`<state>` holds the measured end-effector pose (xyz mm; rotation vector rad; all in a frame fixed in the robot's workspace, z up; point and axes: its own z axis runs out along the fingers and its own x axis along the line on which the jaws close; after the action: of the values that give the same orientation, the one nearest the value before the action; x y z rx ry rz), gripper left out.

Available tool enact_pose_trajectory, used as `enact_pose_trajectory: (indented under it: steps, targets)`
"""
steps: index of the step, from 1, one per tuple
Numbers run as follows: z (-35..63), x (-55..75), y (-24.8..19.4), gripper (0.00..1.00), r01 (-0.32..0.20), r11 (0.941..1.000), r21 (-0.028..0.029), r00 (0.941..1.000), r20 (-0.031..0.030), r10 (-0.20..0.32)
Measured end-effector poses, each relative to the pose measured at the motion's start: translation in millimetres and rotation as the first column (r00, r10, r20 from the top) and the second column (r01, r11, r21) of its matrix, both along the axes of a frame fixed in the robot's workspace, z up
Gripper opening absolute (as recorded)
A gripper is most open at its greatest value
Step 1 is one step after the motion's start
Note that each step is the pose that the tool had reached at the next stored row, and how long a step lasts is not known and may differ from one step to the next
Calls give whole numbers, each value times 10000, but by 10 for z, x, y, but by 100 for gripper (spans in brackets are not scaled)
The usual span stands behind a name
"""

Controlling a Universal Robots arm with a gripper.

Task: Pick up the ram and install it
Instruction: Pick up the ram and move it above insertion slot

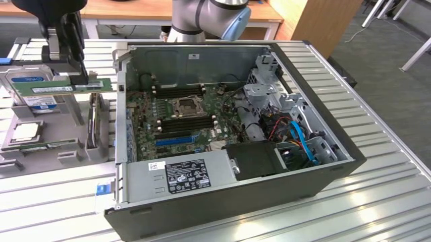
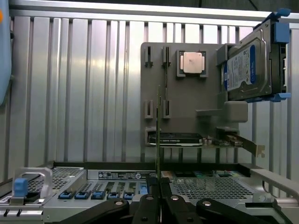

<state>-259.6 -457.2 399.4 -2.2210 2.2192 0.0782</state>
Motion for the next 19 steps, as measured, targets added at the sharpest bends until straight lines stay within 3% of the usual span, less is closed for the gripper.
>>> enact_pose_trajectory:
  steps: [19]
  targets:
    - [0,238,0,12,1,10000,-1,10000,0,-1]
